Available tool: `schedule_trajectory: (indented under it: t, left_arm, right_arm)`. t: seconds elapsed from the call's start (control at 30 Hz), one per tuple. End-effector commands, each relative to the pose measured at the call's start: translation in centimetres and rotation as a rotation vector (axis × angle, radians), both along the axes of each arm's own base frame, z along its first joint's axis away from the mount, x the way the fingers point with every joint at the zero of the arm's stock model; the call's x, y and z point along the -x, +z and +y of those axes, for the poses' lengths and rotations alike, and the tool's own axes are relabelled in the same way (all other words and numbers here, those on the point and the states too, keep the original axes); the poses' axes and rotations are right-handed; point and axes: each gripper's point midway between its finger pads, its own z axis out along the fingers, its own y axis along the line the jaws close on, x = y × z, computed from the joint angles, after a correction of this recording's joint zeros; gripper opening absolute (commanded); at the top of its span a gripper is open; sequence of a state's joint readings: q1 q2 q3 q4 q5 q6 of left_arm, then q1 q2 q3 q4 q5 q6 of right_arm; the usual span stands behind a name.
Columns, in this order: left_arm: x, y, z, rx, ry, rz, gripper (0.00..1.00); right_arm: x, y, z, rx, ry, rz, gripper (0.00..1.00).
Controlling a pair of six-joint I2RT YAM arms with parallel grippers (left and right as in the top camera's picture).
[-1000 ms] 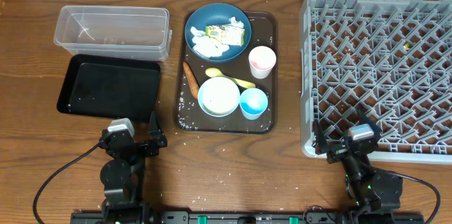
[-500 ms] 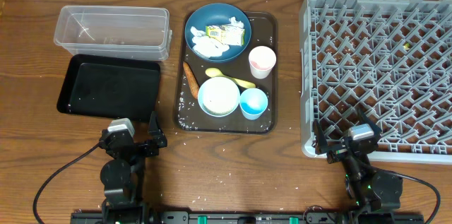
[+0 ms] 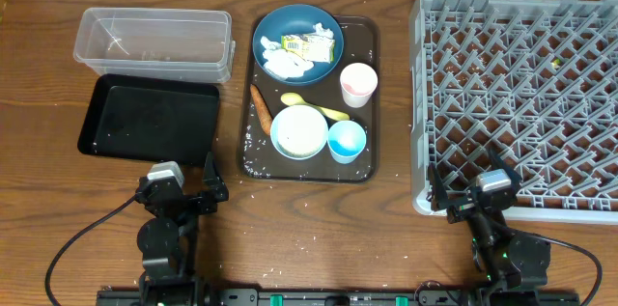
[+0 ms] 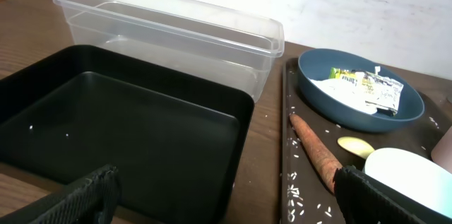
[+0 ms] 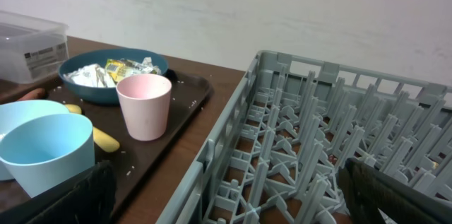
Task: Sort waste into correct bins and load items into the dishwasher rack
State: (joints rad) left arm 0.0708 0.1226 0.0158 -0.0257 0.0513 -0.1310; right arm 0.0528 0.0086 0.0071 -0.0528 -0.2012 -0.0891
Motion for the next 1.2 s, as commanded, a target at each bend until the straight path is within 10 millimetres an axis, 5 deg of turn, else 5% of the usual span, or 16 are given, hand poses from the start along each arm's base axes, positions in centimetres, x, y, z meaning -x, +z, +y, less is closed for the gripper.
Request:
schedule_trajectory:
  t: [0.0,0.7,0.87,1.17]
  left_arm:
    - [0.3,-1.6,0.2,0.004,0.012,0.055,0.98]
    - [0.2,-1.2,-0.2,0.009,-0.006,0.041,0.98]
    - [-0.5,3.7,-3.6,0.023,-0.21,-0.161,0.98]
    - [-0.3,12.4,-4.1,0.133,-0.228,-0.267,0.98]
  right_arm:
    - [0.0,-0.1,-0.1,0.014,-0.006,0.0,0.99]
    - [-0.1,-0.1,-0.5,0.031,-0.032,-0.003,0.99]
    - [-0.1,1.2,-0.4,-0.007,-0.025,-0.052,0.99]
    - [1.5,10.5,0.4,-0.028,0.028,-0.298,0.99]
